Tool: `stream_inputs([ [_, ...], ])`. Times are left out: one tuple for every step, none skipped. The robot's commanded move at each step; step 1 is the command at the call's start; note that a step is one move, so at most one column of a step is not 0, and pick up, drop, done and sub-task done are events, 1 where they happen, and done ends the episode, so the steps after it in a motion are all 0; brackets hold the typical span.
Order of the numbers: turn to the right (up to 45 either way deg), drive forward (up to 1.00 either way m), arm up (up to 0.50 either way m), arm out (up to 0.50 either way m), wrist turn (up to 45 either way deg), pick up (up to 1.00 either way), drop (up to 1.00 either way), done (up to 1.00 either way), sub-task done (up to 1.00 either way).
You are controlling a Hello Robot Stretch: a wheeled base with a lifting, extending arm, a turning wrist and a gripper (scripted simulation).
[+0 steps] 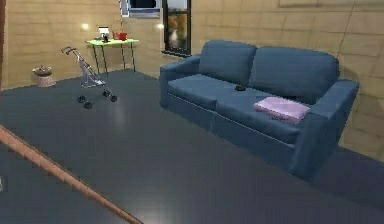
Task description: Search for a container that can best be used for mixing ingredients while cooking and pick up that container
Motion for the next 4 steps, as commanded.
stream_inputs([
  [0.0, 1.0, 0.0, 0.0, 0.0, 0.0, 0.0, 0.0, 0.0],
  [30.0, 0.0, 0.0, 0.0, 0.0, 0.0, 0.0, 0.0, 0.0],
  [0.0, 0.05, 0.0, 0.0, 0.0, 0.0, 0.0, 0.0, 0.0],
  [-45.0, 0.0, 0.0, 0.0, 0.0, 0.0, 0.0, 0.0, 0.0],
])
